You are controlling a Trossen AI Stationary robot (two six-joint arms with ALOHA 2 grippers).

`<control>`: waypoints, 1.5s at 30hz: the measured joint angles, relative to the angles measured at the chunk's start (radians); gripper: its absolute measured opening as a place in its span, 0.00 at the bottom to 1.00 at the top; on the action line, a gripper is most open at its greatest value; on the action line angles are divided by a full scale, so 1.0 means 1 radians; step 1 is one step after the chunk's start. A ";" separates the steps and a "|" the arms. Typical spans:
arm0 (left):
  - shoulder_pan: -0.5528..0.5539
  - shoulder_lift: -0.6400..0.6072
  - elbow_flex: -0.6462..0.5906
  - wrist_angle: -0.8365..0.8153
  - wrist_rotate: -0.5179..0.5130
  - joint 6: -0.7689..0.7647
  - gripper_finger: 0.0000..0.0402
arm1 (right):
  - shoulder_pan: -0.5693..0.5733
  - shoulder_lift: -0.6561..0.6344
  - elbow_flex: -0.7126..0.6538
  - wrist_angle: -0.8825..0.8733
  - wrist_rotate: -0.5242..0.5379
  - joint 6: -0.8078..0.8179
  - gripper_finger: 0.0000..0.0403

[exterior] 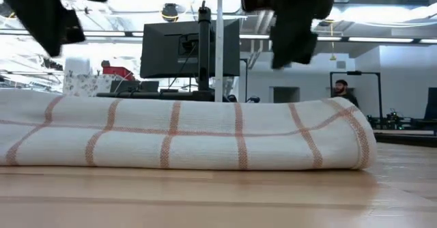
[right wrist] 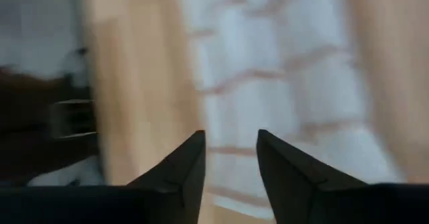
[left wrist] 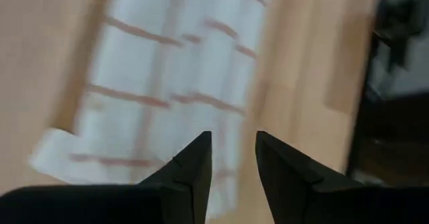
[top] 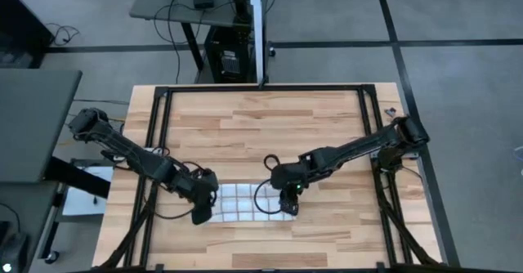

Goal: Roll towel
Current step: Roll the white stripe kitchen towel

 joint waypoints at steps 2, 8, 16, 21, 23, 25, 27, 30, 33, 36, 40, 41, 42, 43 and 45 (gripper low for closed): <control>-0.033 0.004 -0.003 0.011 0.024 -0.025 0.24 | 0.013 0.044 0.001 0.067 -0.093 -0.004 0.12; -0.061 0.013 -0.145 0.179 0.085 -0.123 0.20 | -0.008 0.186 -0.001 0.062 -0.232 -0.037 0.01; 0.043 0.013 -0.273 0.194 0.097 -0.090 0.12 | -0.052 0.210 0.000 -0.081 -0.267 -0.120 0.00; 0.095 0.013 -0.335 0.283 0.094 -0.049 0.12 | -0.055 0.210 -0.050 -0.104 -0.267 -0.139 0.00; 0.108 0.013 -0.366 0.328 0.095 -0.049 0.12 | -0.053 0.210 -0.088 -0.069 -0.277 -0.112 0.00; 0.114 0.013 -0.398 0.358 0.092 -0.065 0.12 | -0.050 0.205 -0.132 -0.010 -0.288 -0.078 0.00; 0.114 0.011 -0.424 0.388 0.090 -0.080 0.12 | -0.047 0.203 -0.173 0.059 -0.297 -0.043 0.00; 0.114 0.009 -0.449 0.408 0.090 -0.098 0.12 | -0.043 0.203 -0.210 0.116 -0.300 -0.005 0.00; 0.115 0.010 -0.437 0.391 0.091 -0.093 0.12 | -0.043 0.196 -0.211 0.116 -0.298 0.010 0.00; 0.115 -0.007 -0.399 0.352 0.094 -0.081 0.12 | -0.042 0.157 -0.204 0.098 -0.270 0.016 0.00; 0.115 -0.056 -0.304 0.320 0.100 -0.046 0.12 | -0.042 0.057 -0.187 0.097 -0.259 0.057 0.00; 0.115 -0.068 -0.283 0.301 0.100 -0.037 0.12 | -0.041 0.026 -0.185 0.105 -0.260 0.071 0.00; 0.115 -0.075 -0.265 0.292 0.100 -0.025 0.12 | -0.037 0.000 -0.184 0.107 -0.263 0.088 0.00; 0.115 -0.081 -0.249 0.297 0.100 -0.011 0.12 | -0.032 -0.023 -0.185 0.110 -0.262 0.111 0.00; 0.115 -0.094 -0.228 0.325 0.100 0.015 0.12 | -0.018 -0.054 -0.185 0.124 -0.247 0.165 0.00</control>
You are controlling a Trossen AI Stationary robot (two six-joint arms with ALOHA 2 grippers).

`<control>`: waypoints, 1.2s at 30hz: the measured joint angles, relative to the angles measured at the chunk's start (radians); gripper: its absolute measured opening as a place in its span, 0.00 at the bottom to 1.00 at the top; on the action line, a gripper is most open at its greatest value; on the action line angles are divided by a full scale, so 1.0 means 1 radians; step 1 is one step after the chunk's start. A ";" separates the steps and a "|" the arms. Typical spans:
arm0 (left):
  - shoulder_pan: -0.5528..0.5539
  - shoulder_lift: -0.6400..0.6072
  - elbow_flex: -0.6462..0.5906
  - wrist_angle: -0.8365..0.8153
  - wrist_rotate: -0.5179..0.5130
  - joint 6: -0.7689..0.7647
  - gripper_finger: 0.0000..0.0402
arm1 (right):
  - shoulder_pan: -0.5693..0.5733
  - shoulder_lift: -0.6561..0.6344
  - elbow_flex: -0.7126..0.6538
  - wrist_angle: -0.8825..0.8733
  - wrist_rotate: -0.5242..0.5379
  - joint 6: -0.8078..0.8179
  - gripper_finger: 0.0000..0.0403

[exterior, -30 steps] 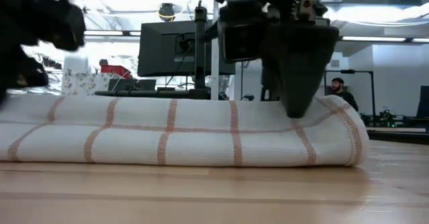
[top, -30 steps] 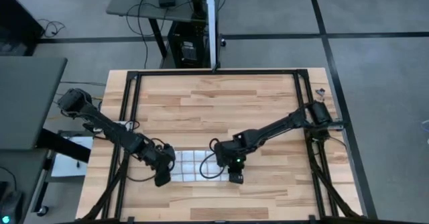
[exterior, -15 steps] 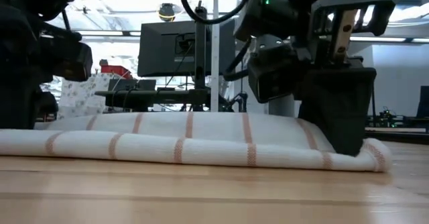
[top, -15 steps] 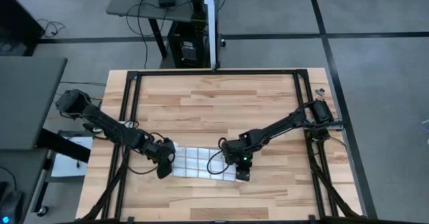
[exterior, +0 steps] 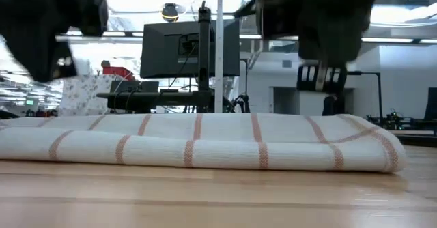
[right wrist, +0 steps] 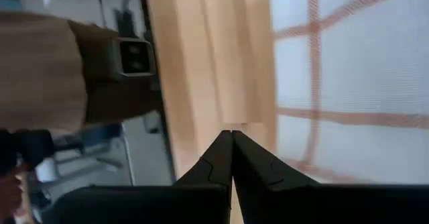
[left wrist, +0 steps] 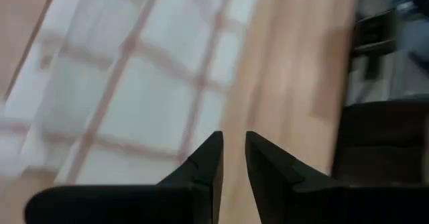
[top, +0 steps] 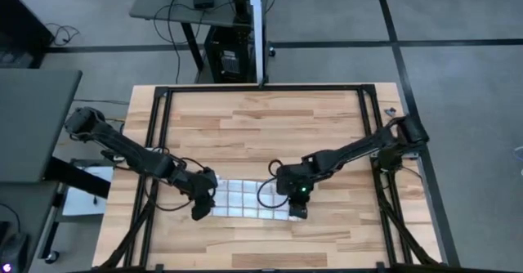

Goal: Roll towel
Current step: Roll the white stripe kitchen towel

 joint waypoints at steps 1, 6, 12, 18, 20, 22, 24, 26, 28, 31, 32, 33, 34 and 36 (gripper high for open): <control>0.002 -0.001 0.006 0.034 -0.008 0.017 0.12 | 0.008 -0.013 0.000 0.015 0.007 0.026 0.00; 0.038 0.010 0.007 0.123 -0.030 0.054 0.14 | 0.023 -0.029 0.001 0.129 0.104 0.064 0.01; 0.067 0.011 0.049 0.131 0.078 0.066 0.31 | 0.021 -0.067 0.000 0.260 0.179 0.066 0.15; -0.014 0.018 0.256 -0.098 -0.034 0.159 0.45 | 0.106 -0.162 0.000 0.298 0.323 0.026 0.35; -0.070 0.043 0.341 -0.222 -0.148 0.171 0.45 | 0.163 -0.195 0.001 0.283 0.395 0.007 0.42; -0.129 0.084 0.409 -0.331 -0.258 0.171 0.45 | 0.230 -0.216 0.001 0.255 0.499 -0.011 0.47; -0.188 0.139 0.457 -0.397 -0.355 0.161 0.45 | 0.306 -0.223 0.002 0.202 0.652 -0.030 0.50; -0.240 0.199 0.479 -0.431 -0.437 0.152 0.45 | 0.379 -0.214 0.002 0.151 0.818 -0.084 0.52; -0.281 0.264 0.485 -0.437 -0.498 0.148 0.45 | 0.442 -0.189 0.002 0.088 0.981 -0.106 0.52; -0.313 0.360 0.485 -0.449 -0.544 0.124 0.44 | 0.500 -0.127 0.001 0.016 1.166 -0.086 0.52; -0.321 0.391 0.485 -0.446 -0.548 0.113 0.44 | 0.511 -0.104 0.001 0.003 1.203 -0.085 0.52; -0.326 0.423 0.485 -0.444 -0.551 0.102 0.44 | 0.516 -0.079 0.001 -0.004 1.224 -0.084 0.52; -0.328 0.454 0.485 -0.439 -0.551 0.092 0.44 | 0.519 -0.052 0.001 -0.008 1.229 -0.083 0.52; -0.328 0.509 0.485 -0.426 -0.534 0.065 0.44 | 0.522 -0.003 0.001 0.004 1.229 -0.083 0.52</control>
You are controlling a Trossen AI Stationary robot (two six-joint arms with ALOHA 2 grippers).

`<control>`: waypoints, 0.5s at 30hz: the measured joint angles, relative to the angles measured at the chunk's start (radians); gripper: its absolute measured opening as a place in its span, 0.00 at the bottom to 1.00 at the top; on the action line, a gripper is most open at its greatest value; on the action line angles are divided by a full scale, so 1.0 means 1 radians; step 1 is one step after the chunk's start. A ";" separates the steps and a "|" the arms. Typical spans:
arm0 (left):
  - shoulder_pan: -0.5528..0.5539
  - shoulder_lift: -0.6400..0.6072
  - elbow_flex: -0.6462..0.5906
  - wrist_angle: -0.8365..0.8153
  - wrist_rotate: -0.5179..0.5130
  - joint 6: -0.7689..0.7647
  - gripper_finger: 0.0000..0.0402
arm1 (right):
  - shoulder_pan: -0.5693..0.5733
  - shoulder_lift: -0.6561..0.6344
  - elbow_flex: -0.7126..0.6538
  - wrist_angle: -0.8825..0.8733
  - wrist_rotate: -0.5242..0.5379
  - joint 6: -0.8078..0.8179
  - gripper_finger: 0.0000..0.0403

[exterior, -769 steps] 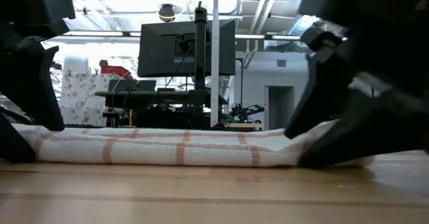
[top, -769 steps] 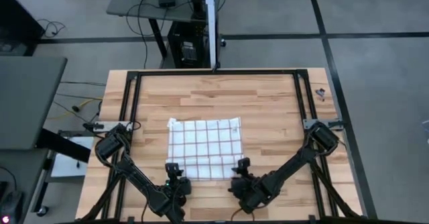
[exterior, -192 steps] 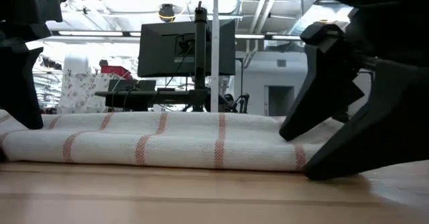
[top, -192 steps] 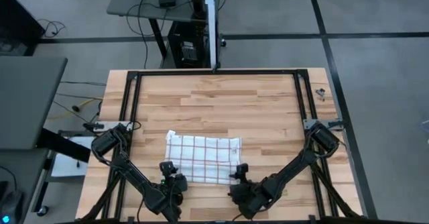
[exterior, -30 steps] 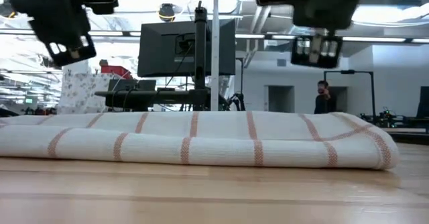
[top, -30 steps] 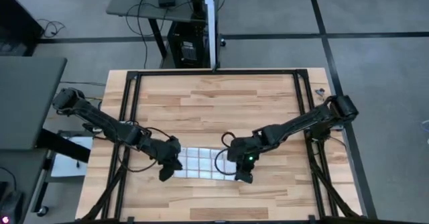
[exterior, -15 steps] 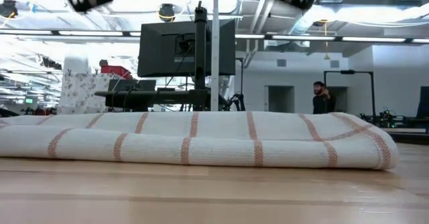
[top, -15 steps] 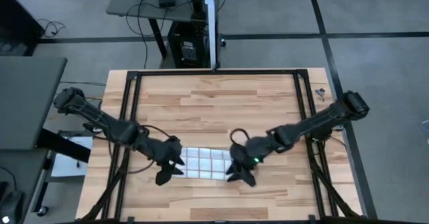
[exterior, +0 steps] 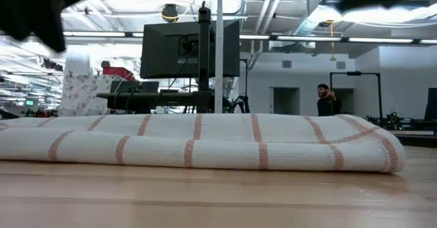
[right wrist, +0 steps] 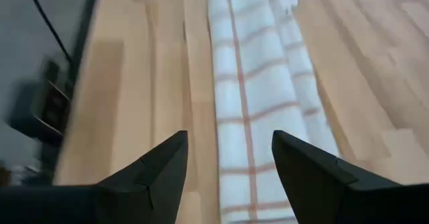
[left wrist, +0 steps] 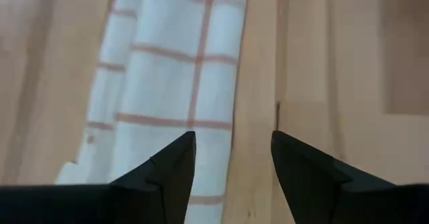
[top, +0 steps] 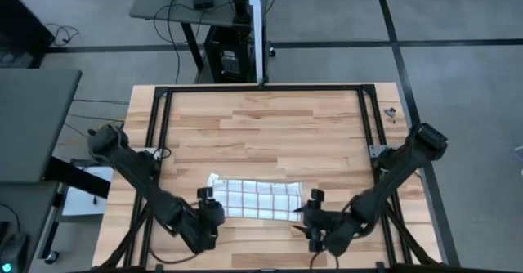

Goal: Roll towel
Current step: Roll the white stripe kitchen towel

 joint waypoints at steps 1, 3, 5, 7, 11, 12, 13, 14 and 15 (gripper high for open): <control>0.000 0.021 0.000 0.004 0.013 -0.003 0.44 | 0.000 0.021 0.000 0.012 0.000 0.000 0.52; 0.002 0.051 0.000 0.015 0.032 0.006 0.44 | 0.000 0.050 0.000 0.031 0.000 0.001 0.52; 0.004 0.076 0.000 0.015 0.032 0.036 0.44 | 0.000 0.074 0.000 0.031 0.000 0.001 0.52; 0.005 0.101 0.000 0.013 0.029 0.073 0.44 | -0.001 0.094 0.000 0.029 0.000 0.001 0.52; 0.005 0.161 0.000 -0.001 0.024 0.116 0.44 | -0.011 0.105 0.000 0.026 0.000 0.031 0.52; 0.006 0.177 0.000 -0.006 0.018 0.119 0.44 | -0.015 0.105 0.000 0.025 0.000 0.043 0.52; 0.006 0.193 0.000 -0.009 0.007 0.117 0.44 | -0.018 0.105 0.000 0.025 0.000 0.052 0.52; 0.006 0.203 0.002 -0.012 -0.003 0.112 0.44 | -0.019 0.105 0.000 0.024 0.000 0.054 0.52; 0.006 0.210 0.003 -0.016 -0.011 0.102 0.44 | -0.020 0.105 0.000 0.024 0.000 0.054 0.52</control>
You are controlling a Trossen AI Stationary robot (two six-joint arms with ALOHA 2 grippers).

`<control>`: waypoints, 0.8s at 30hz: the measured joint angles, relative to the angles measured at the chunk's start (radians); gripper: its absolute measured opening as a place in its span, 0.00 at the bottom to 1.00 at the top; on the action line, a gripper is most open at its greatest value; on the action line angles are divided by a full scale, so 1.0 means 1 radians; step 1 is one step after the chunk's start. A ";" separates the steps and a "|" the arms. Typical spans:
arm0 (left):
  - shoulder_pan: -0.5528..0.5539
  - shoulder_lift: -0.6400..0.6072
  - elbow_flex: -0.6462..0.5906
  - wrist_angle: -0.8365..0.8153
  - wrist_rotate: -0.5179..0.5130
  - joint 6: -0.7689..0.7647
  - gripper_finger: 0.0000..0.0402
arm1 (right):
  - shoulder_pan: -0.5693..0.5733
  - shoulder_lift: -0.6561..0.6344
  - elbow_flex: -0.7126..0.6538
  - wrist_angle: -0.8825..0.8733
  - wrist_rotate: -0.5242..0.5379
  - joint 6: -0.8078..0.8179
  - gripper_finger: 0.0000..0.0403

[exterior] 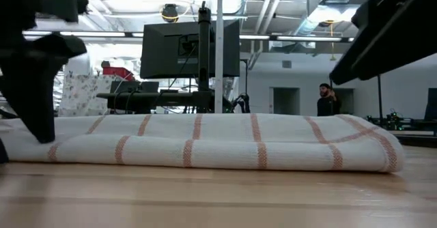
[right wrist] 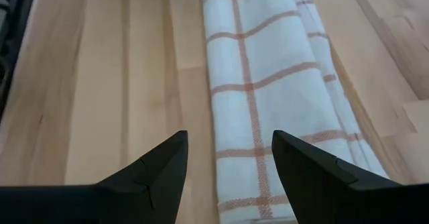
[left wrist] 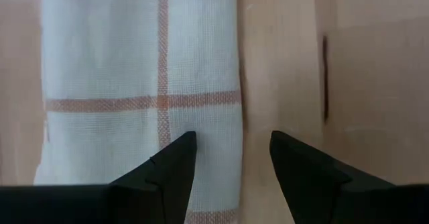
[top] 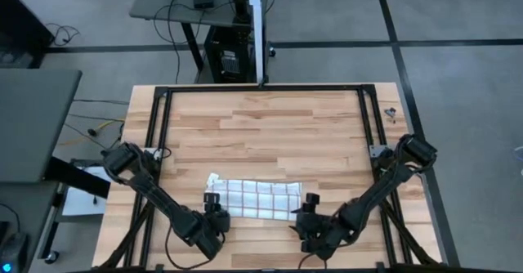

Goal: Roll towel
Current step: Roll the white stripe kitchen towel

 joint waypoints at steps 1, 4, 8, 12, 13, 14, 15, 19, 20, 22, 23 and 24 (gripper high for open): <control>0.000 0.005 0.001 -0.001 -0.012 -0.009 0.44 | -0.002 0.000 0.000 0.001 0.000 0.000 0.52; 0.005 0.004 0.008 -0.010 -0.024 -0.040 0.44 | -0.003 -0.001 0.000 0.002 -0.002 0.008 0.52; 0.009 0.002 0.043 -0.073 -0.070 -0.069 0.44 | -0.003 -0.001 0.000 0.000 -0.003 0.054 0.52; 0.010 0.000 0.035 -0.066 -0.085 -0.074 0.44 | -0.003 -0.001 0.000 -0.001 -0.003 0.063 0.52; 0.010 0.001 0.031 -0.069 -0.081 -0.074 0.44 | -0.003 -0.001 0.000 -0.001 -0.003 0.063 0.52; 0.010 0.001 0.027 -0.069 -0.081 -0.072 0.44 | -0.003 -0.001 0.000 -0.001 -0.003 0.063 0.52; 0.010 0.000 0.022 -0.064 -0.083 -0.067 0.44 | -0.003 -0.001 0.000 -0.001 -0.004 0.063 0.52; 0.011 -0.001 -0.004 -0.050 -0.083 -0.065 0.44 | -0.003 -0.001 0.000 -0.002 -0.004 0.063 0.52; 0.011 -0.001 -0.012 -0.042 -0.086 -0.064 0.44 | -0.003 -0.001 0.000 -0.002 -0.004 0.063 0.52; 0.010 -0.003 -0.030 -0.031 -0.090 -0.065 0.44 | -0.003 -0.001 0.000 -0.002 -0.004 0.063 0.52; 0.012 -0.004 -0.040 -0.021 -0.093 -0.065 0.44 | -0.003 -0.001 0.000 -0.003 -0.004 0.062 0.52; 0.016 -0.005 -0.049 -0.012 -0.097 -0.065 0.44 | -0.005 -0.001 0.000 -0.005 -0.004 0.057 0.52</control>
